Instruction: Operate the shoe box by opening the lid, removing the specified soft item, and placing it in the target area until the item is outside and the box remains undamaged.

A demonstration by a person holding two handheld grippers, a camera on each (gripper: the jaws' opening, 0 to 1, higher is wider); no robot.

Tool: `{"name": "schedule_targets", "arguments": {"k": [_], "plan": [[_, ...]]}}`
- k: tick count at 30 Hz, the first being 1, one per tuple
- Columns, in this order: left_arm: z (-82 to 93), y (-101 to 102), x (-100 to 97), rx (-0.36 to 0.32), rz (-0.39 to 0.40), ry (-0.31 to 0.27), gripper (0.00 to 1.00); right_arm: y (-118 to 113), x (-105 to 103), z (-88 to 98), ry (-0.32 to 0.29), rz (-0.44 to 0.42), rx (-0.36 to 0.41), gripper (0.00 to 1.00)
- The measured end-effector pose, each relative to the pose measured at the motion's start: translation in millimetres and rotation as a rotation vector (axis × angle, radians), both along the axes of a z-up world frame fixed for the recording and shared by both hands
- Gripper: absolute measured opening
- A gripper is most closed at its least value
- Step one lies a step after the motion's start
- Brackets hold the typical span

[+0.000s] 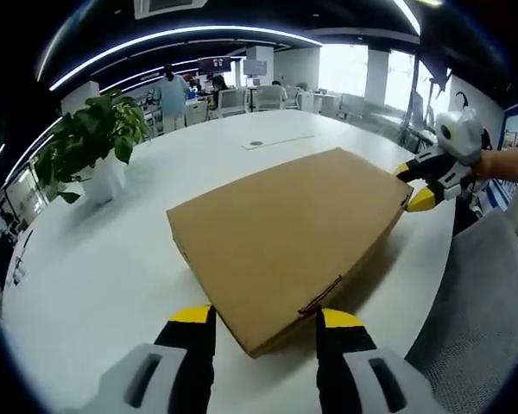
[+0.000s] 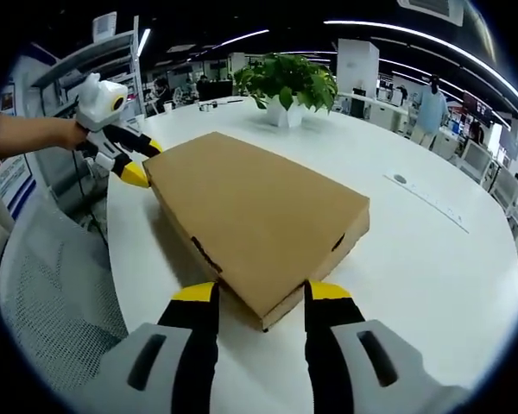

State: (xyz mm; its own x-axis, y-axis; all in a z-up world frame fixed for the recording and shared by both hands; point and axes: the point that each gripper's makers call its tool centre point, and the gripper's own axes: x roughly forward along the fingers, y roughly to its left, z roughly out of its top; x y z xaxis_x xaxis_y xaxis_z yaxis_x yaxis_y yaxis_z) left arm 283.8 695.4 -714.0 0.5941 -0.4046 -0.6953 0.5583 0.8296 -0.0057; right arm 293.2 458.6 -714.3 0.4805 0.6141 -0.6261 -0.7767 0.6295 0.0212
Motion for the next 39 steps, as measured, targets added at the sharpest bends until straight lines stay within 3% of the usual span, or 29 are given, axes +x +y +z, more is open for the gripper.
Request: {"name": "schedule_targets", "arguments": {"k": [14, 39], "plan": [[4.7, 3, -14.2, 0.002, 0.020, 0.000, 0.45, 9, -13, 0.2, -0.004, 0.015, 0.010, 0.34], [11.8, 4, -15.9, 0.008, 0.035, 0.033, 0.47, 10, -14, 8.9, -0.004, 0.016, 0.030, 0.35]]}}
